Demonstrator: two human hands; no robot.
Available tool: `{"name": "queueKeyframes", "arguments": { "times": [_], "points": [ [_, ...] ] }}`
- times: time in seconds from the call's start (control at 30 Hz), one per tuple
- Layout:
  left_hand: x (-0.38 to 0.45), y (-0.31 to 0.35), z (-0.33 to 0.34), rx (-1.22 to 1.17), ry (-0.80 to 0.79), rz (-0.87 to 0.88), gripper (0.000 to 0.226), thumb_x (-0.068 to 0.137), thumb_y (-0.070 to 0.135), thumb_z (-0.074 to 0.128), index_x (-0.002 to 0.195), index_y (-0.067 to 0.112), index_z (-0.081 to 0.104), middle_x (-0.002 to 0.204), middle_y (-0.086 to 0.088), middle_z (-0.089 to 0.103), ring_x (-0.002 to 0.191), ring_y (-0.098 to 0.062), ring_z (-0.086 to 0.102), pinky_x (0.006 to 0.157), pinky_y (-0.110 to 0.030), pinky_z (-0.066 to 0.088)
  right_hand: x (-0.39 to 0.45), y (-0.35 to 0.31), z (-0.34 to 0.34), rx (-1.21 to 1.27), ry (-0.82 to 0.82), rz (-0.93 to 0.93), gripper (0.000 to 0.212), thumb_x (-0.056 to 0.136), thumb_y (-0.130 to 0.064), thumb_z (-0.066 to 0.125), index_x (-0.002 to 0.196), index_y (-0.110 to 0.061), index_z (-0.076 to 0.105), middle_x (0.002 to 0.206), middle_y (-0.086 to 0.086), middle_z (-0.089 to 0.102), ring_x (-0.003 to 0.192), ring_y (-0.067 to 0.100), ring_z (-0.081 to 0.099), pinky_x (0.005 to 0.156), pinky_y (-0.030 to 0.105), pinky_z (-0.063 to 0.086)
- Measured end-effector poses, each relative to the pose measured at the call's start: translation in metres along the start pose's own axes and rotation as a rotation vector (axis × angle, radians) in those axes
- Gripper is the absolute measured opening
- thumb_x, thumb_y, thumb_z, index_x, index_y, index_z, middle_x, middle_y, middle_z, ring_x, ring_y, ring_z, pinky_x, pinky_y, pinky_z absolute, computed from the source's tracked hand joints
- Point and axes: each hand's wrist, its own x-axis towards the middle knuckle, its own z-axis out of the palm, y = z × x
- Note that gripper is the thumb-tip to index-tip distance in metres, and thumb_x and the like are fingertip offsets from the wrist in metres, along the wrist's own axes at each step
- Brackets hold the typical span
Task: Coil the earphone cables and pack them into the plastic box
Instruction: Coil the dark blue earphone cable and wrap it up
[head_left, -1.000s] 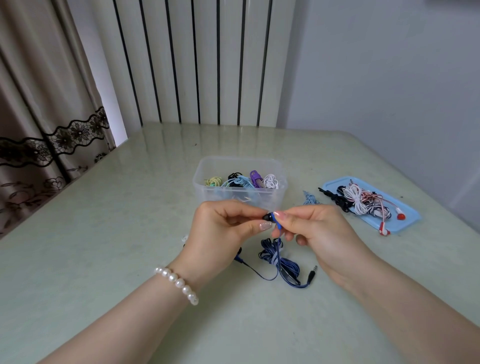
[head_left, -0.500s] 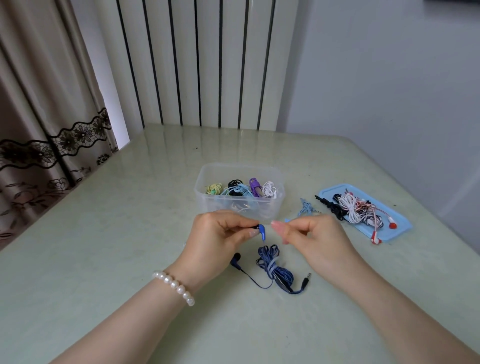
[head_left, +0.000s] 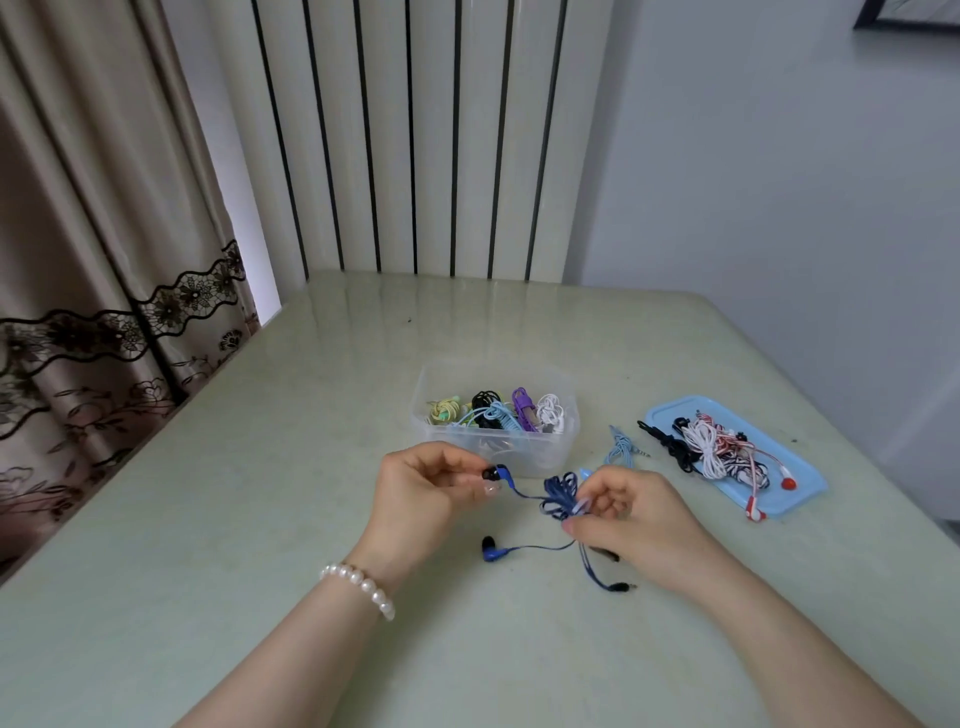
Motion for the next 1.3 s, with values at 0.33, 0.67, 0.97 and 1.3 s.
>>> {"name": "queueKeyframes", "arguments": {
  "times": [0.33,0.67,0.97,1.3],
  "points": [
    [-0.001,0.0,0.002,-0.225,0.012,0.003,0.02,0.076,-0.015,0.059,0.076,0.003,0.068,0.061,-0.008,0.07,0.056,-0.017,0.067,0.057,-0.023,0.056,0.001,-0.005,0.001,0.426,-0.01,-0.034,0.024,0.061,-0.015,0.069,0.078,-0.007,0.053,0.066,0.012,0.068,0.062,0.018,0.056,0.057,0.02,0.043],
    [-0.016,0.0,0.019,-0.168,-0.051,0.04,0.025,0.061,-0.013,0.071,0.069,0.011,0.07,0.066,-0.005,0.072,0.061,-0.015,0.069,0.061,-0.02,0.054,0.0,-0.011,0.018,0.758,-0.204,0.103,0.041,0.063,-0.01,0.077,0.099,-0.007,0.056,0.071,0.016,0.063,0.054,0.022,0.056,0.05,0.026,0.043],
    [-0.019,0.001,0.022,-0.118,-0.08,0.059,0.024,0.061,-0.008,0.072,0.06,0.016,0.075,0.07,-0.007,0.073,0.067,-0.015,0.07,0.065,-0.02,0.053,0.003,-0.007,0.024,0.807,0.021,0.127,0.009,0.077,0.008,0.057,0.082,0.0,0.06,0.063,0.012,0.063,0.052,0.021,0.058,0.046,0.023,0.045],
    [-0.018,-0.004,0.023,-0.134,-0.038,0.064,0.012,0.049,0.007,0.074,0.058,0.015,0.074,0.068,-0.005,0.072,0.065,-0.015,0.069,0.064,-0.018,0.053,0.003,-0.006,0.021,0.805,-0.018,0.137,0.037,0.054,0.001,0.07,0.089,0.003,0.06,0.07,0.016,0.066,0.057,0.02,0.062,0.051,0.024,0.05]
  ]
}}
